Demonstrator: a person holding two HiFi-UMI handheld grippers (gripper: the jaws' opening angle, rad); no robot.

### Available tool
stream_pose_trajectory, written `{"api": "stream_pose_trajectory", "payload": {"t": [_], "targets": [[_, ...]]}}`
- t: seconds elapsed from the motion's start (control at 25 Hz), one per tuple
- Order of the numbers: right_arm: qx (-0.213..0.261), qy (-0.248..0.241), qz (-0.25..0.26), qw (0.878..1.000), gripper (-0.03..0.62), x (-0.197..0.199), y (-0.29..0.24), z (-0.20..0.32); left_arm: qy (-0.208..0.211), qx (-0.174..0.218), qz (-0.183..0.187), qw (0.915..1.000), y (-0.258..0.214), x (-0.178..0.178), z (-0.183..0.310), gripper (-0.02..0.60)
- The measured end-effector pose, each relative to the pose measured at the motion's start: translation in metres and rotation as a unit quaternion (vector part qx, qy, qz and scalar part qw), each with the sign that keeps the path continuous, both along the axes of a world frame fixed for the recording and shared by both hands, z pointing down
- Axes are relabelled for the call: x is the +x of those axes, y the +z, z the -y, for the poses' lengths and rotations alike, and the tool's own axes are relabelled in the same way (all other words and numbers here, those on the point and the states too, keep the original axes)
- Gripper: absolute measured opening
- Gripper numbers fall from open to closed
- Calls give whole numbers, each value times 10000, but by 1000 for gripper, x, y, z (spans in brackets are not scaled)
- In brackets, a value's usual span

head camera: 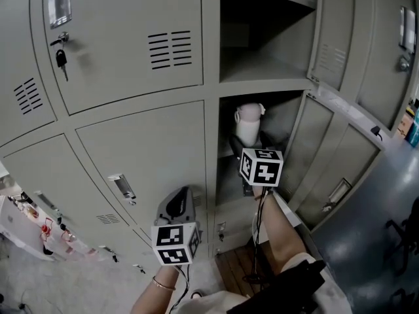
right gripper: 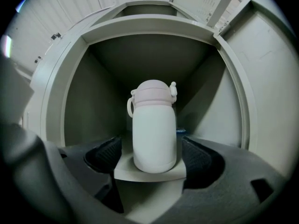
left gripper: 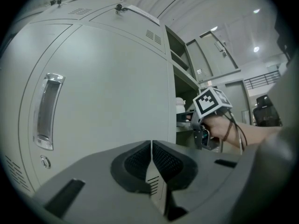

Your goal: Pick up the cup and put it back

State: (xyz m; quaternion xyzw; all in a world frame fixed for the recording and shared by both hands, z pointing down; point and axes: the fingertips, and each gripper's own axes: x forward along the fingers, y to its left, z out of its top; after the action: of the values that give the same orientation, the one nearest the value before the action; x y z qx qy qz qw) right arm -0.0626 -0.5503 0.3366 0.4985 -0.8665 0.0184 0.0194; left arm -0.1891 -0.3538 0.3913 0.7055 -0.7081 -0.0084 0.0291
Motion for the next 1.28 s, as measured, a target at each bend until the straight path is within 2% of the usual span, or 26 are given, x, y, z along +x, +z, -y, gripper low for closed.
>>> {"api": "stream_pose_trajectory", "payload": {"t": [0.52,0.84,1.28], "targets": [[17,-32,-156,9999,391,-11,-12,22,-116,8,-85,9999,3,-11,2,12],[-83,-32,-201,9998,344,-13,-13,32,-138,12,-97,9999,5,-15,4,12],[-138,-23,-229,9996,342,-13,-13,32,-122,-11,-57,9999,5,-17,5,12]]}}
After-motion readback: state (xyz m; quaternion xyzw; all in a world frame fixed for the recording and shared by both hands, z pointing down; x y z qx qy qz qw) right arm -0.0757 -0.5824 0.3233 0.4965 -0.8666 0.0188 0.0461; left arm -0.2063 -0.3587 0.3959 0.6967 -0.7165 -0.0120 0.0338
